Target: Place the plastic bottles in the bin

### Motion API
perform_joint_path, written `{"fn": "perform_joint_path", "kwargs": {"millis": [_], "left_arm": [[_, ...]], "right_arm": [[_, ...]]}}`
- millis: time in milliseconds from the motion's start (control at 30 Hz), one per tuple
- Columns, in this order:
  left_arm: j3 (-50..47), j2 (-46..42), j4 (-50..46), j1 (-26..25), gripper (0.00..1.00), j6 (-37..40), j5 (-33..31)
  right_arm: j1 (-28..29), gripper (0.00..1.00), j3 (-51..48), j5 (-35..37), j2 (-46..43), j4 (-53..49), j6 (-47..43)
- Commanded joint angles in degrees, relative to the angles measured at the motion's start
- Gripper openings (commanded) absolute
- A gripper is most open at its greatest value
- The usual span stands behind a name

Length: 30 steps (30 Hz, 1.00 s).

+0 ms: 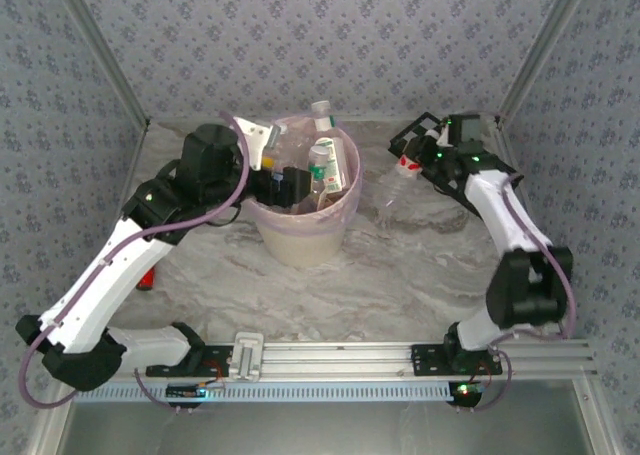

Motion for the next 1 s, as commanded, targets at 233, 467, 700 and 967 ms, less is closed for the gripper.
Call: {"fn": "perform_joint_path", "kwargs": {"millis": [233,467,700,967], "left_arm": [[14.7,10.9,2.4,-1.5,0.99,2.5,21.2],[18.6,14.5,-0.3,-4.3,0.99,4.8,20.7],[18.3,16.6,0.4,-5.6,0.99,5.9,20.9],[18.3,18.1,1.8,-5.8,0.86,5.3,21.4]], "right_arm": [[-1.5,0.48,5.3,-23.1,-20.2,-12.2,-8.8],[4.9,0.47,7.5,-31.2,-21.6,-3.2,-1.9],[12.2,0.47,10.4,-31.1,-19.3,0.2,-0.6],[16.3,0.47,11.4,-30.1,-18.0,2.5,0.0]]}}
